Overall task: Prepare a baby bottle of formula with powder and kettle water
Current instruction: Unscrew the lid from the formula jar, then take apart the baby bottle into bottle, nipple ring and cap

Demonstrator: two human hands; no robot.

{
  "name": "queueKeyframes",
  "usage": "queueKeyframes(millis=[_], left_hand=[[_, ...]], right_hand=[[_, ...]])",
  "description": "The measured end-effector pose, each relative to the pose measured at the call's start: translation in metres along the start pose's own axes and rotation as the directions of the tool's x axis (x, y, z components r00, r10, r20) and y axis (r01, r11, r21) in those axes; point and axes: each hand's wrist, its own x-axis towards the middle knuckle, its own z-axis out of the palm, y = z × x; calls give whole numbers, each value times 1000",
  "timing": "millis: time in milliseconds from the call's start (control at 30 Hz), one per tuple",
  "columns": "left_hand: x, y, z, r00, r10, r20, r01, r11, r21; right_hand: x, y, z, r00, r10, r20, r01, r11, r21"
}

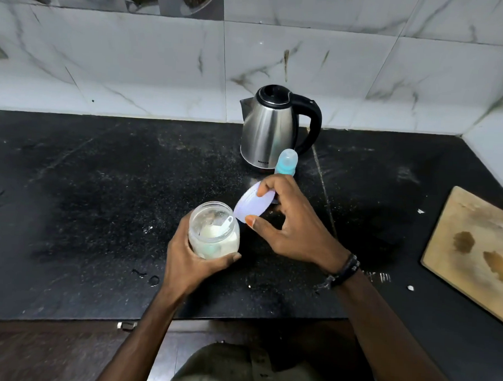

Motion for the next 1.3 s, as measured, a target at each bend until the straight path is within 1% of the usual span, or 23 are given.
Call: queueKeyframes(millis=[67,167,233,300,433,533,833,1067,1300], left_hand=[[-1,-4,-4,1000,-1,-9,1,1000,21],[-2,-15,-10,999,-21,-29,22,999,26],[-2,-23,-14,998,-37,-44,39,999,33],[-3,-28,-16,998,-47,-48,49,998,33],[-6,-35,-17,997,-57,-54,59,997,47],[-7,-43,-19,996,-61,-67,67,993,92],[-7,-62,-21,993,-77,-85,90,983,161],[-7,-63,-21,994,-96,-57,103,984,145],[-8,-66,-23,995,-95,-22,97,985,140]], right_hand=[[-3,15,12,997,25,-73,-27,999,-24],[-10,36,29,993,39,-110,-46,996,-70],[-15,48,40,992,44,-122,-61,989,-133],[-20,58,49,991,80,-107,-100,975,-196],[-29,70,65,976,215,-22,-213,939,-271],[-34,73,75,960,274,52,-246,919,-309],[-35,72,91,941,303,149,-206,865,-457],[-38,76,102,942,294,163,-178,848,-500],[-39,82,107,928,315,199,-167,830,-533]])
